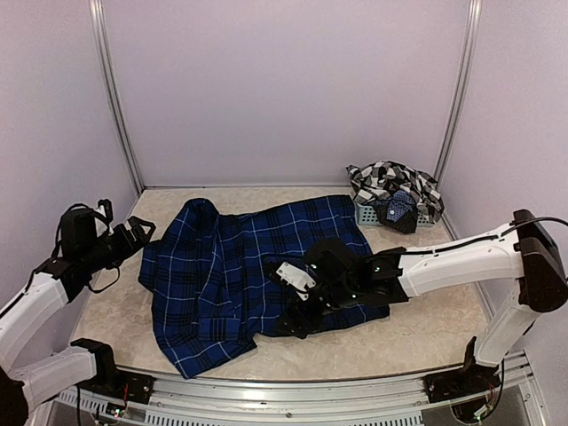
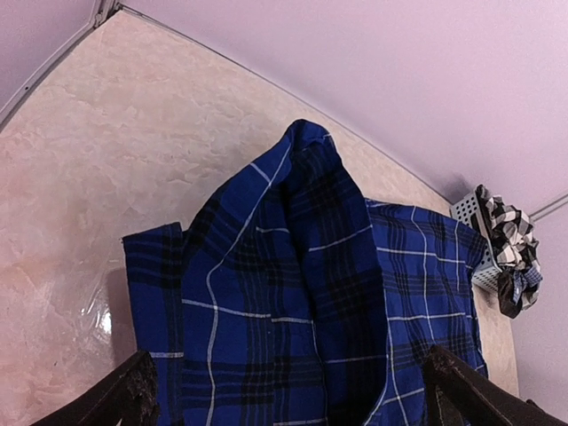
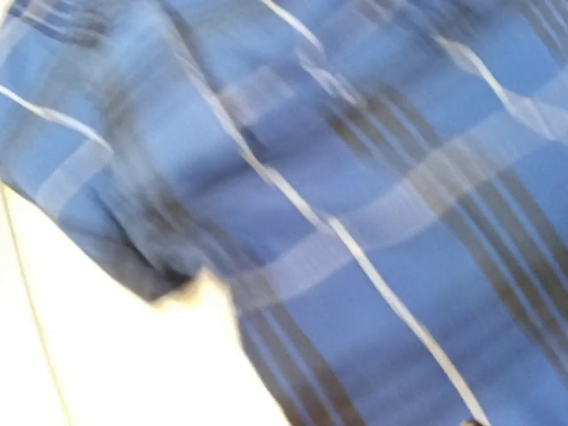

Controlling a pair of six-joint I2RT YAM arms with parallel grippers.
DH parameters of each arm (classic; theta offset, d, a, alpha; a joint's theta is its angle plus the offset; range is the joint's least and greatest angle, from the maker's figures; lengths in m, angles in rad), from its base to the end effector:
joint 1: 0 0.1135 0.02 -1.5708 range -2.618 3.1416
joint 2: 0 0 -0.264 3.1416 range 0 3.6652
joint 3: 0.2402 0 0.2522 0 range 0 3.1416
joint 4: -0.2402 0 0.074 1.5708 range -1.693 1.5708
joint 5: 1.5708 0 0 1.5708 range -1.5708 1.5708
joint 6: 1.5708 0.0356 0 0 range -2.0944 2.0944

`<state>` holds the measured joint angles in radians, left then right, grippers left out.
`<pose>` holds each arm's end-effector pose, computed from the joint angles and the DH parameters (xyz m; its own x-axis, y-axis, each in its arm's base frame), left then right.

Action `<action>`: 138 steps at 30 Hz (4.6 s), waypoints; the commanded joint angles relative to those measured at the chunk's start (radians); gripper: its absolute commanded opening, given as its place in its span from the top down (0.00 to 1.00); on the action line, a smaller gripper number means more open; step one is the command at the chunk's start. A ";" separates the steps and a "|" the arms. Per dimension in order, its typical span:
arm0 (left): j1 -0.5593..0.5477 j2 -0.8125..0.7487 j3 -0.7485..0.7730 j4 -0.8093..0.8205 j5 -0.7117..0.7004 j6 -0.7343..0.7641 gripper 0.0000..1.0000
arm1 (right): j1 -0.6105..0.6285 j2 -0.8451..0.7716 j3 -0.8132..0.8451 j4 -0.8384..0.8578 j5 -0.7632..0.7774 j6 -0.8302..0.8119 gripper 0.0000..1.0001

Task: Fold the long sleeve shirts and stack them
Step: Smooth out the flattened shirt at the center of the board.

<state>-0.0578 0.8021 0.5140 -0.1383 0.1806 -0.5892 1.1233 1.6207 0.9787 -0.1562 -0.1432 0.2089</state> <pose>0.1870 -0.0172 0.2461 -0.4656 -0.5206 -0.7157 -0.0465 0.8219 -0.5677 0.1432 0.3101 0.2003 -0.4971 -0.5613 -0.6616 -0.8508 0.4650 0.2447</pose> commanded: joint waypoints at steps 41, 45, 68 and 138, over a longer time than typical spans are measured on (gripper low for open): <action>0.050 0.053 0.092 -0.121 0.161 0.090 0.01 | 0.265 0.636 0.649 -0.218 0.170 -0.378 0.95; 0.050 0.046 0.096 -0.112 0.179 0.099 0.01 | 0.247 0.559 0.623 -0.221 0.112 -0.340 1.00; -0.305 -0.242 -0.046 0.067 0.126 0.094 0.14 | -0.266 0.415 0.697 -0.248 -0.511 0.072 1.00; -0.451 0.729 0.232 0.325 0.008 0.320 0.27 | -0.570 0.544 0.619 -0.073 -0.591 0.194 1.00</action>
<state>-0.5358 1.5181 0.7128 0.2131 0.1581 -0.2829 0.5541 2.1612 1.6238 -0.2462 -0.7086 0.4122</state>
